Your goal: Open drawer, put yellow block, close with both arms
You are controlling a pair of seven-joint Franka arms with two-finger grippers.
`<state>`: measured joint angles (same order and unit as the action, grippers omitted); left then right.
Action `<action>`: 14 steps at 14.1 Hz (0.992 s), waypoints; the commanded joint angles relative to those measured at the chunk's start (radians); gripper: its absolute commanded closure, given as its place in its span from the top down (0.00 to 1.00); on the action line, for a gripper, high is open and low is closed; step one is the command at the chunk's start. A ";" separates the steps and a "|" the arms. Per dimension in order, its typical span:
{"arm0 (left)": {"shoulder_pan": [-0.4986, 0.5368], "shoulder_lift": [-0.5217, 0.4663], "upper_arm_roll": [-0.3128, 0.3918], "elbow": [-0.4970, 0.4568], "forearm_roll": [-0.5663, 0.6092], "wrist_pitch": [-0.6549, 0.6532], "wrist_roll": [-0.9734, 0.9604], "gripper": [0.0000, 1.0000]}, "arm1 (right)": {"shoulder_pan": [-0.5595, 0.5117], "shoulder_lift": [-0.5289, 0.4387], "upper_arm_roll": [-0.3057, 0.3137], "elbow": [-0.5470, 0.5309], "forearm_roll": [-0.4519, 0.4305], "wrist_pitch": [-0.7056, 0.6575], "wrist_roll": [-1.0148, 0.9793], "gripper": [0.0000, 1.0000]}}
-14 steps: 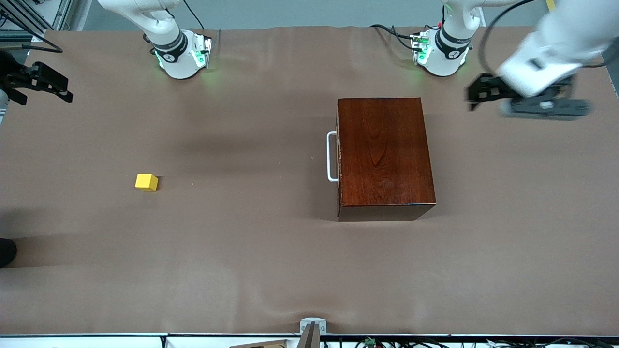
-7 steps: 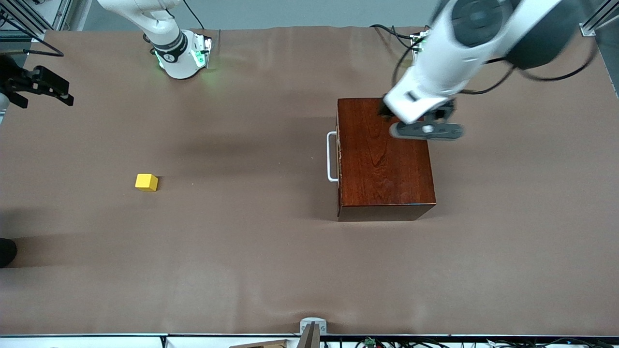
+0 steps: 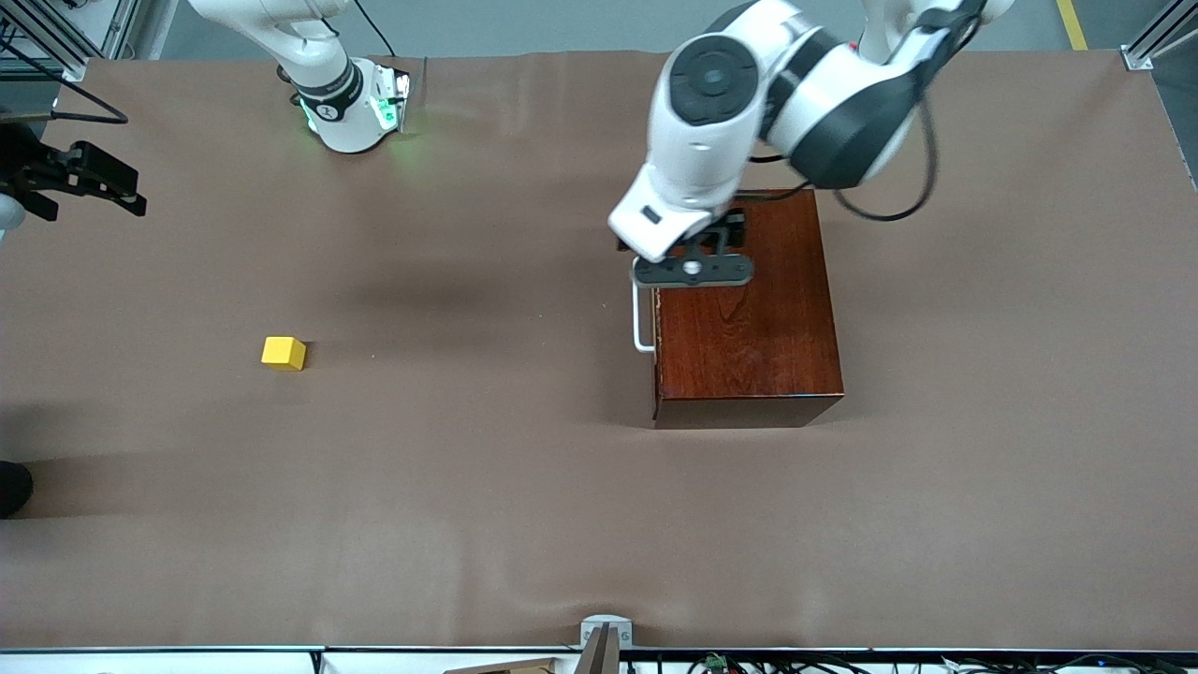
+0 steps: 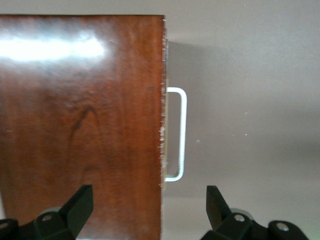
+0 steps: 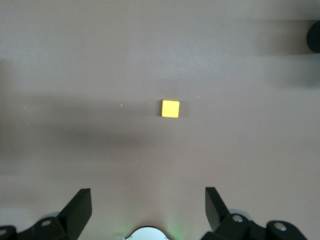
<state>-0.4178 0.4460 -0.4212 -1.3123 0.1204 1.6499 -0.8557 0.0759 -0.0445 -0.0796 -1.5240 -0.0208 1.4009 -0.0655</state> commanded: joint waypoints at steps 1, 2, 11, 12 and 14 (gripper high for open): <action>-0.122 0.117 0.071 0.131 0.041 0.016 -0.089 1.00 | -0.005 0.008 0.006 0.021 -0.002 -0.014 0.004 1.00; -0.195 0.149 0.137 0.158 0.041 0.033 -0.106 1.00 | -0.005 0.008 0.006 0.019 -0.002 -0.014 0.004 1.00; -0.455 0.269 0.377 0.168 0.044 0.081 -0.128 1.00 | -0.007 0.008 0.006 0.016 -0.002 -0.013 0.003 1.00; -0.461 0.276 0.386 0.162 0.045 0.061 -0.120 1.00 | -0.007 0.011 0.006 0.015 -0.002 -0.010 0.003 1.00; -0.469 0.299 0.384 0.160 0.089 0.033 -0.117 1.00 | -0.008 0.017 0.006 0.015 -0.002 -0.008 0.003 1.00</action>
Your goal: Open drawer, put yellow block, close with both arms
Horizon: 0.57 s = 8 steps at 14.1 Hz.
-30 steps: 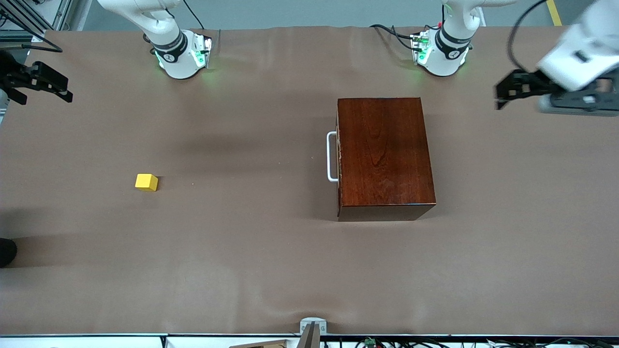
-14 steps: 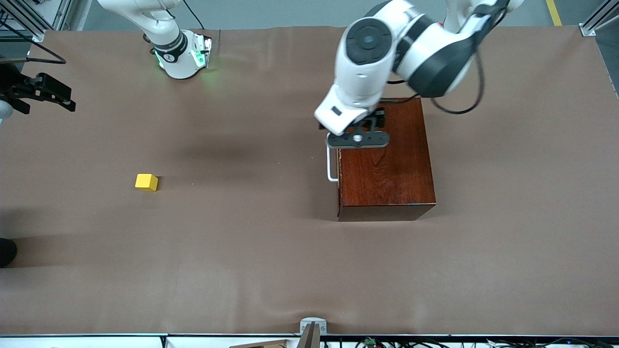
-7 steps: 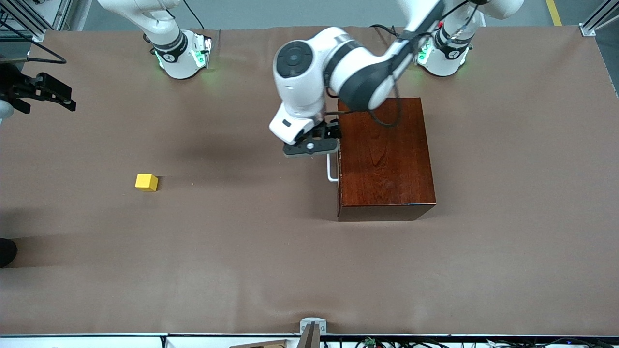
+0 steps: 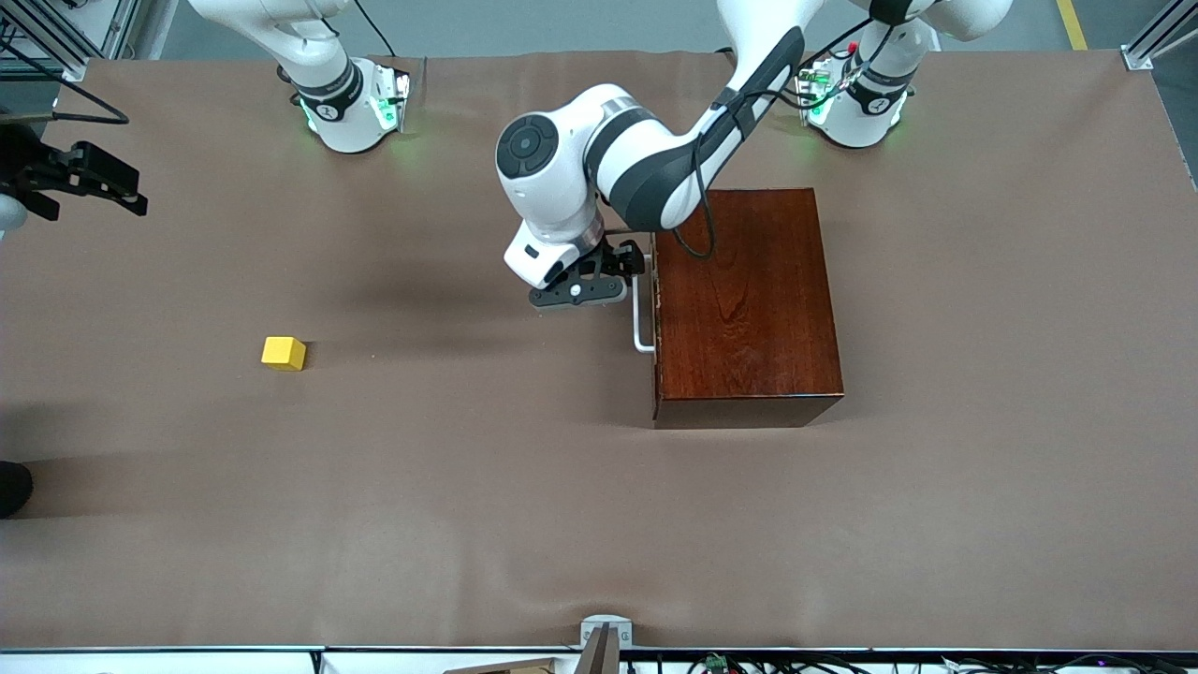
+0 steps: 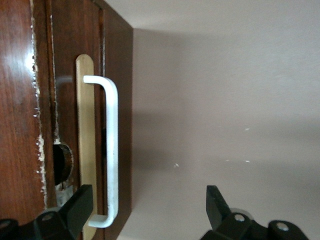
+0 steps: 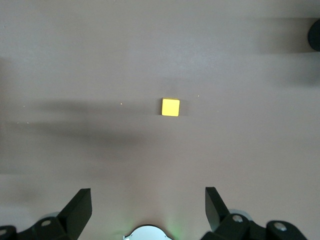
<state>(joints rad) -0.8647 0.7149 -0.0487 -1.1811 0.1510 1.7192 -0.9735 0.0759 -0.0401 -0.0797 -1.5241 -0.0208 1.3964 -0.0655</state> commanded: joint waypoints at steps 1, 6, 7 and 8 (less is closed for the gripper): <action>-0.023 0.046 0.012 0.029 0.070 -0.042 0.001 1.00 | -0.008 0.012 0.006 0.015 -0.002 -0.004 0.003 1.00; -0.023 0.066 0.012 0.029 0.067 -0.052 -0.007 1.00 | -0.007 0.012 0.006 0.013 -0.002 -0.005 0.003 1.00; -0.023 0.072 0.012 0.029 0.067 -0.052 -0.008 1.00 | -0.007 0.012 0.006 0.013 -0.002 -0.005 0.003 1.00; -0.023 0.081 0.013 0.029 0.067 -0.052 -0.010 1.00 | -0.005 0.014 0.006 0.012 -0.002 -0.005 0.003 1.00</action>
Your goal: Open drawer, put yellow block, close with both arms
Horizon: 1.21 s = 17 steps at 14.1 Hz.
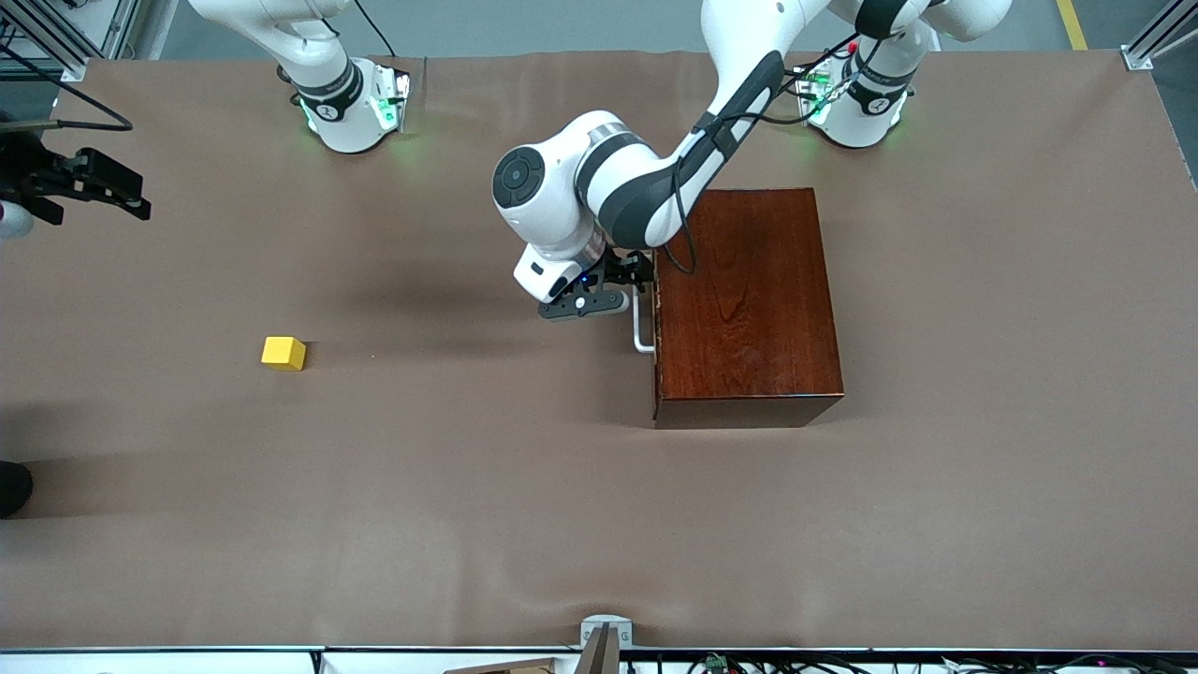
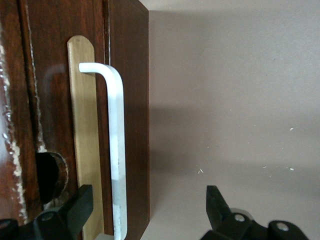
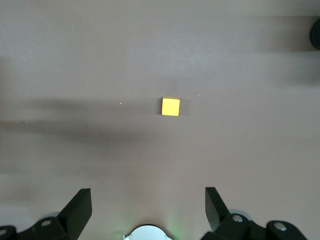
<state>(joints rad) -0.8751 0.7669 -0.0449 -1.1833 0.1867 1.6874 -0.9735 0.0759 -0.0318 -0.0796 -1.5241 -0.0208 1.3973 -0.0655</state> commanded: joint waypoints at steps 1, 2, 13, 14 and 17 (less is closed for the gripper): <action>-0.012 0.037 0.010 0.031 0.031 -0.020 -0.010 1.00 | -0.005 0.006 0.006 0.012 -0.002 -0.006 0.003 1.00; -0.012 0.043 0.010 0.031 0.031 -0.020 -0.010 1.00 | -0.005 0.006 0.006 0.012 -0.002 -0.006 0.001 1.00; -0.022 0.075 0.000 0.040 0.025 0.098 -0.044 1.00 | -0.004 0.006 0.006 0.015 -0.002 -0.004 0.003 1.00; -0.025 0.077 0.000 0.042 0.025 0.104 -0.048 1.00 | -0.005 0.006 0.006 0.015 -0.002 -0.004 0.003 1.00; -0.034 0.080 -0.009 0.047 0.019 0.144 -0.074 1.00 | -0.005 0.006 0.006 0.015 -0.002 -0.006 0.003 1.00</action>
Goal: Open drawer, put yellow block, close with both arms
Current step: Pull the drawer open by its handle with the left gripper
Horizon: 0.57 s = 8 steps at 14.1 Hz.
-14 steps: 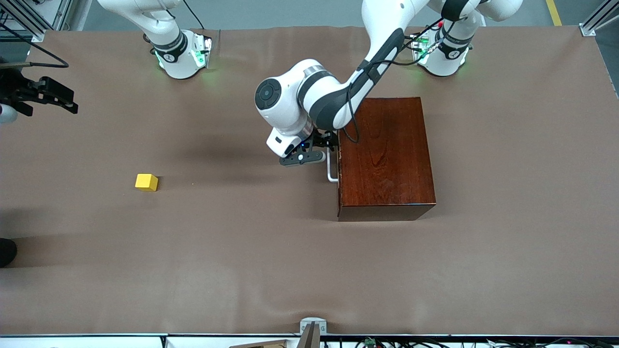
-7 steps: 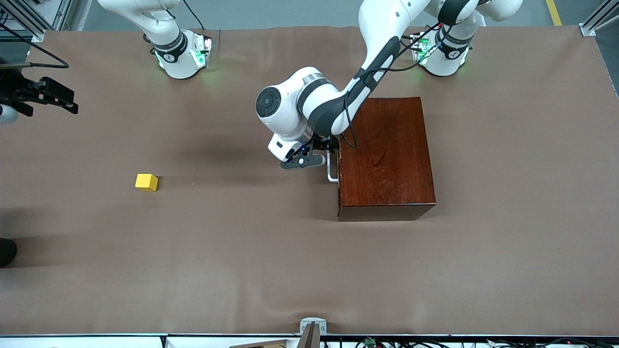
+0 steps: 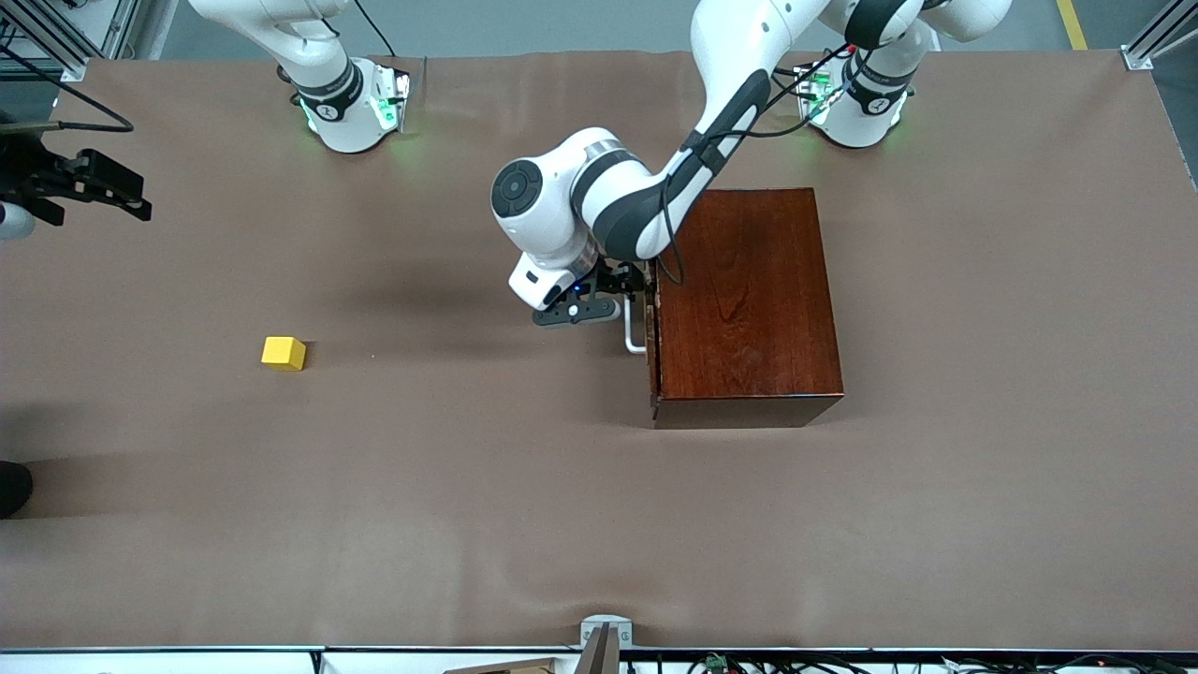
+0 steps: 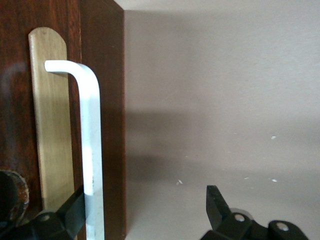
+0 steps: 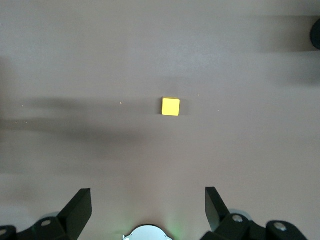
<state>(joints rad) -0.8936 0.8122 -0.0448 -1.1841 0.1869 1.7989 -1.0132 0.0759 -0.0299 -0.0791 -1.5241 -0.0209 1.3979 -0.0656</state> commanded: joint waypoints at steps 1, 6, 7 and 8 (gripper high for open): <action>-0.022 0.035 -0.010 0.049 0.019 0.043 -0.038 1.00 | -0.004 0.004 0.005 0.015 -0.002 -0.007 0.001 1.00; -0.045 0.056 -0.010 0.050 0.002 0.135 -0.082 1.00 | -0.004 0.010 0.005 0.016 -0.002 -0.005 0.003 1.00; -0.048 0.059 -0.012 0.055 -0.001 0.154 -0.093 1.00 | -0.005 0.013 0.005 0.016 -0.002 -0.005 0.003 1.00; -0.050 0.065 -0.012 0.063 -0.012 0.168 -0.097 1.00 | -0.005 0.013 0.005 0.016 -0.002 -0.005 0.003 1.00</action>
<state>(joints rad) -0.9199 0.8170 -0.0440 -1.1840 0.1873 1.8940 -1.0632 0.0759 -0.0257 -0.0788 -1.5241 -0.0208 1.3979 -0.0656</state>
